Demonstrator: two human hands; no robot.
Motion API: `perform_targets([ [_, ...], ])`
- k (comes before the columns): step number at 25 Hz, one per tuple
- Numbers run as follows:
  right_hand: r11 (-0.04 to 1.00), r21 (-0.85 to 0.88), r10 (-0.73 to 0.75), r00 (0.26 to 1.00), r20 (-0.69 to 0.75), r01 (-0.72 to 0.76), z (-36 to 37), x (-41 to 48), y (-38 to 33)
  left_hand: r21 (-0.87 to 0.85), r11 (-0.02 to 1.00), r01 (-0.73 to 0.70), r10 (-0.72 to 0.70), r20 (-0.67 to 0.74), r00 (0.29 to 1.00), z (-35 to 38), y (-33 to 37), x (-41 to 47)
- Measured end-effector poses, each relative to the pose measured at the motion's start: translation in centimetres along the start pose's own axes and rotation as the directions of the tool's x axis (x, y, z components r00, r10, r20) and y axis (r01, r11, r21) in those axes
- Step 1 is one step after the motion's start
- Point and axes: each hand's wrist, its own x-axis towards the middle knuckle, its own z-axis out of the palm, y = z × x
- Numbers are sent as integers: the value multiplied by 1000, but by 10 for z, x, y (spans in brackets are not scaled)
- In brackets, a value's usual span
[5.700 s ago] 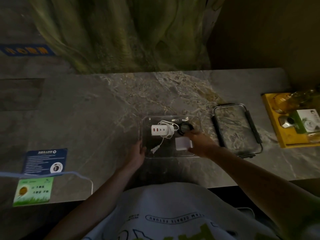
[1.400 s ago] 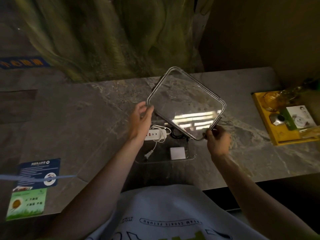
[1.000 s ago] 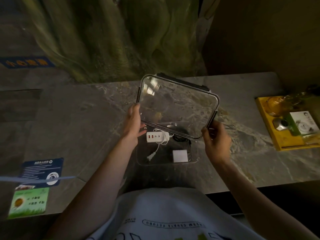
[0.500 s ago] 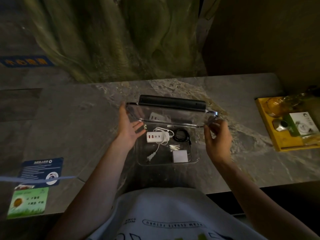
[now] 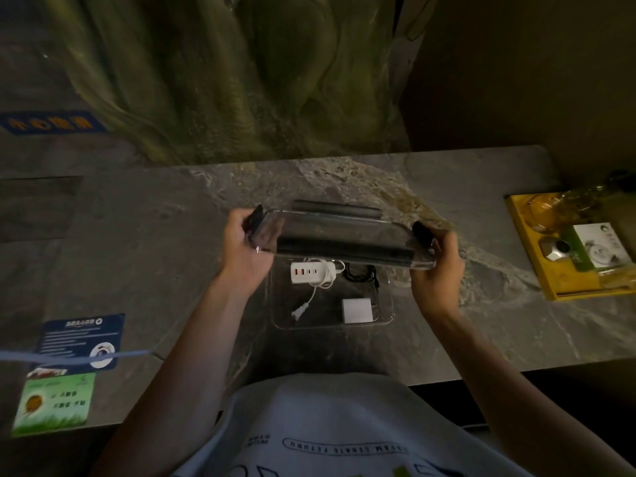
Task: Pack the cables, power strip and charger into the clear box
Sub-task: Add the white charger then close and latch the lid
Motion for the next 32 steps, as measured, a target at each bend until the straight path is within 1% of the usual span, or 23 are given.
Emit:
perform_targets([
  [1, 1000, 27, 13, 1000, 20, -13, -1, 0, -2, -7, 1000, 10, -10, 6, 1000, -1, 1, 0],
  [4, 998, 48, 44, 996, 80, -48, -3, 0, -3, 76, 997, 11, -14, 45, 999, -6, 0, 4],
  [7, 998, 48, 37, 990, 138, -44, -6, 0, -1, 179, 984, -22, 16, 39, 999, -8, -2, 5],
  [10, 999, 22, 36, 984, 175, -41, -8, 1, 10, 264, 964, -26, 23, 15, 1000, -13, -2, 8],
  [13, 1000, -13, 2, 977, 215, 1, -9, 5, 21, 344, 938, -39, 35, 19, 999, -23, -2, 13],
  [15, 1000, -15, 0, 970, 243, 4, -9, 6, 24, 481, 873, -78, 81, 14, 997, -30, -4, 17],
  [16, 999, 5, 29, 967, 253, -32, -10, 6, 26, 560, 822, -106, 115, 19, 993, -33, -7, 17],
  [18, 979, 104, 142, 953, 269, -176, -7, 3, 30, 659, 737, -151, 159, 47, 986, -42, -14, 21],
  [19, 959, 147, 197, 943, 268, -243, -5, 1, 32, 677, 717, -162, 167, 59, 984, -47, -18, 24],
  [21, 936, 164, 267, 930, 250, -313, -1, -2, 35, 710, 682, -174, 186, 62, 981, -58, -26, 31],
  [23, 937, 136, 277, 922, 272, -322, 1, -6, 35, 760, 627, -174, 215, 46, 976, -69, -35, 39],
  [25, 941, 94, 286, 912, 295, -326, 3, -11, 34, 816, 559, -148, 214, 30, 976, -76, -42, 44],
  [26, 944, 59, 295, 912, 287, -324, 4, -13, 36, 852, 509, -121, 205, 17, 979, -79, -45, 45],
  [28, 954, -43, 298, 920, 255, -297, 7, -17, 40, 891, 447, -74, 189, -13, 982, -85, -50, 46],
  [32, 935, -205, 335, 910, 244, -289, 14, -23, 55, 912, 411, -7, 139, -55, 989, -100, -60, 52],
])
